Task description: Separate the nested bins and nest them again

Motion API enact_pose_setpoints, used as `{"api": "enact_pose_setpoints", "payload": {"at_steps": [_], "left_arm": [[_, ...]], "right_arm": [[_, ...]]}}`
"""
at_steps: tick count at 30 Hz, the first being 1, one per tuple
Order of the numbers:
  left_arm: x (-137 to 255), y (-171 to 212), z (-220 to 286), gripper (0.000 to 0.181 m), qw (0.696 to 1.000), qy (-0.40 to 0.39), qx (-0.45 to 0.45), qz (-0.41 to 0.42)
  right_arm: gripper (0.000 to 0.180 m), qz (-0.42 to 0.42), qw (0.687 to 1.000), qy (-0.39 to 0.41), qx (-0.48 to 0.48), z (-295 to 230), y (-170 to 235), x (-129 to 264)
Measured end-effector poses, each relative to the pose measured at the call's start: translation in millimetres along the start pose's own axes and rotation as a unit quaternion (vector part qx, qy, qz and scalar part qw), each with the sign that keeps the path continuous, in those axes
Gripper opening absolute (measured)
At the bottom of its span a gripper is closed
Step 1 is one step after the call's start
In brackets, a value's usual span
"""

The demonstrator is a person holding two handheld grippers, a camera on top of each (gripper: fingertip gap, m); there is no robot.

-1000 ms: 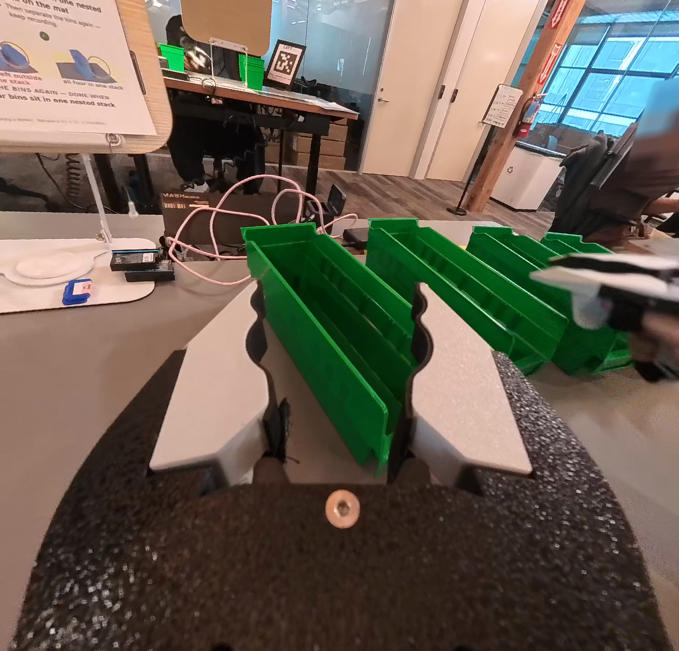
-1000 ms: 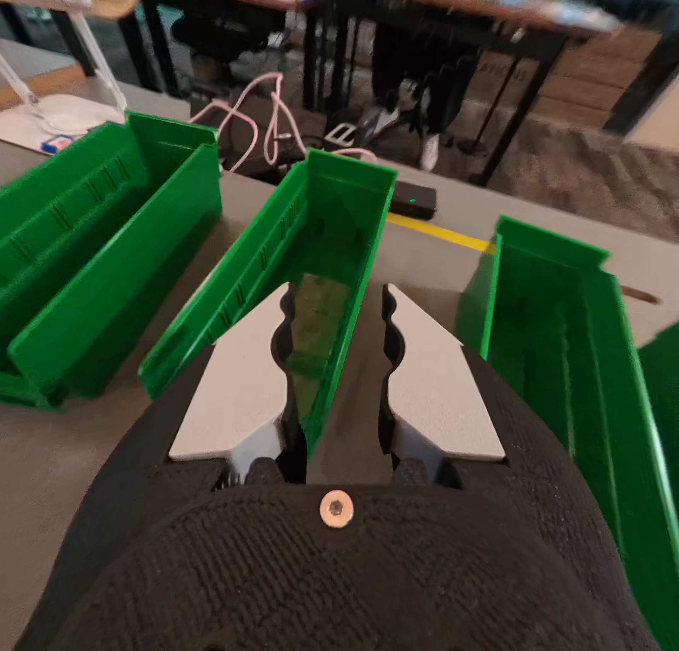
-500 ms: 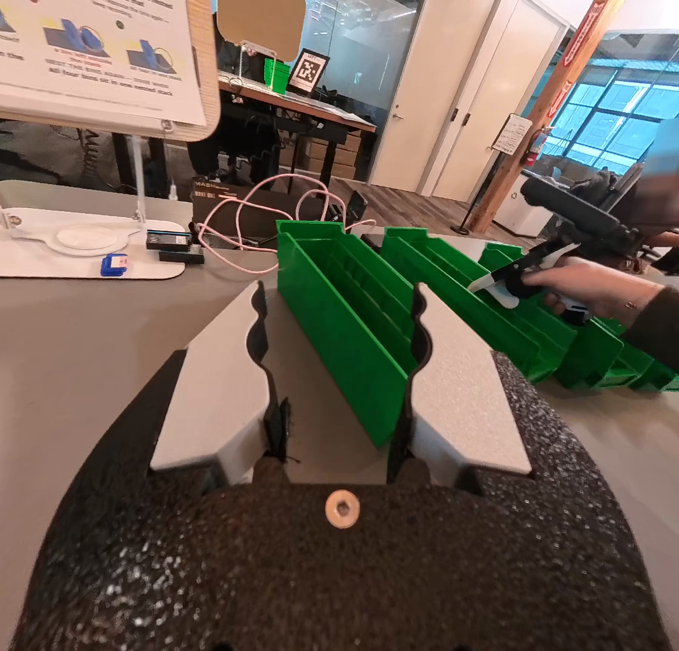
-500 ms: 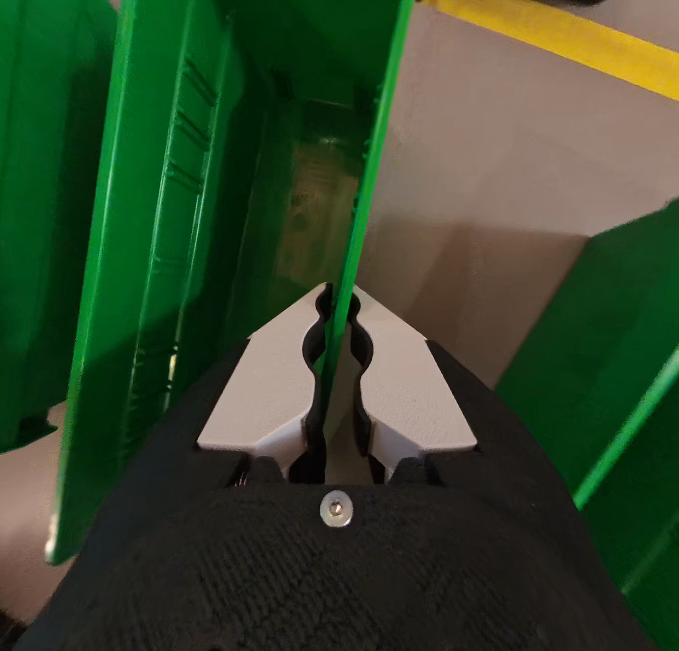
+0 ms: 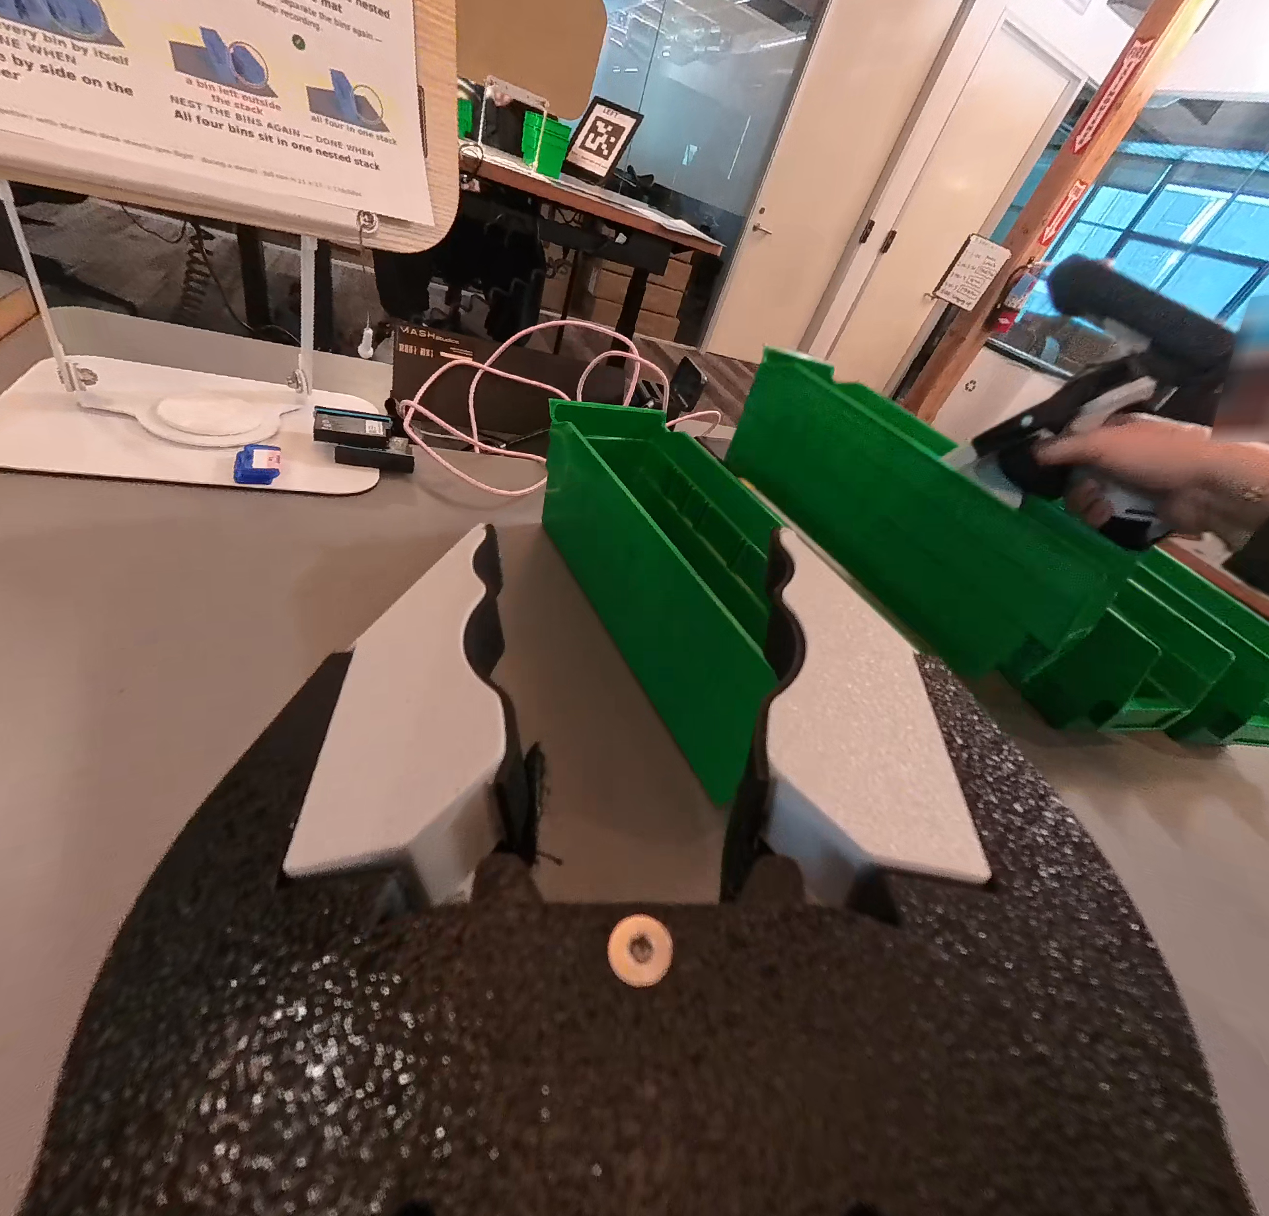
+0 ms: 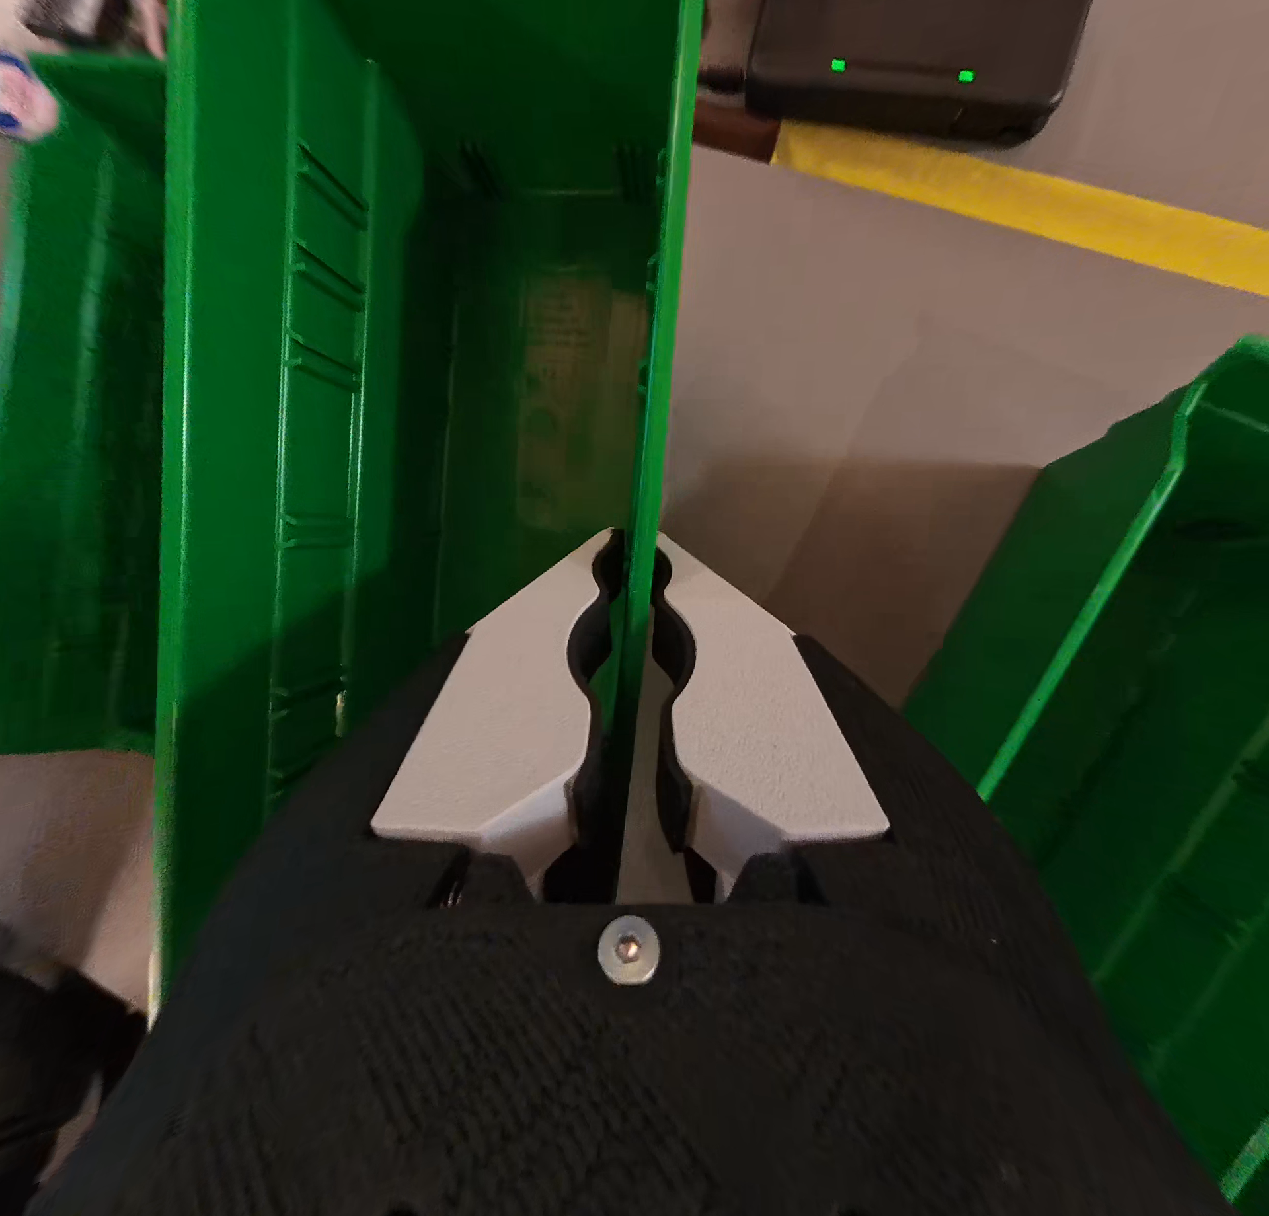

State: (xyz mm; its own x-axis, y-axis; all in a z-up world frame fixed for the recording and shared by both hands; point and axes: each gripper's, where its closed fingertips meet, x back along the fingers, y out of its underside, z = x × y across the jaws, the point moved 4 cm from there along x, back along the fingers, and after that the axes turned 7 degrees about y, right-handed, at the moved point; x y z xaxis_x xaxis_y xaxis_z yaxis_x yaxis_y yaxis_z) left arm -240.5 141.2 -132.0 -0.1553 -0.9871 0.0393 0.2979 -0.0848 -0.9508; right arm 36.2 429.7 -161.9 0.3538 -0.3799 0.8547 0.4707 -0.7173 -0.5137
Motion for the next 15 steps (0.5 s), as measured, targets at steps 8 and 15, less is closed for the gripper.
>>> {"api": "enact_pose_setpoints", "payload": {"at_steps": [8, 15], "left_arm": [[4, 3, -1, 0.076, 1.0, -0.005, 0.001, -0.003], [-1, 7, 5, 0.075, 1.0, 0.001, -0.007, -0.015]], "right_arm": [[0.004, 0.034, 0.994, -0.085, -0.065, -58, -37, 34], [0.005, -0.001, 0.995, -0.069, -0.076, -117, -34, 22]]}}
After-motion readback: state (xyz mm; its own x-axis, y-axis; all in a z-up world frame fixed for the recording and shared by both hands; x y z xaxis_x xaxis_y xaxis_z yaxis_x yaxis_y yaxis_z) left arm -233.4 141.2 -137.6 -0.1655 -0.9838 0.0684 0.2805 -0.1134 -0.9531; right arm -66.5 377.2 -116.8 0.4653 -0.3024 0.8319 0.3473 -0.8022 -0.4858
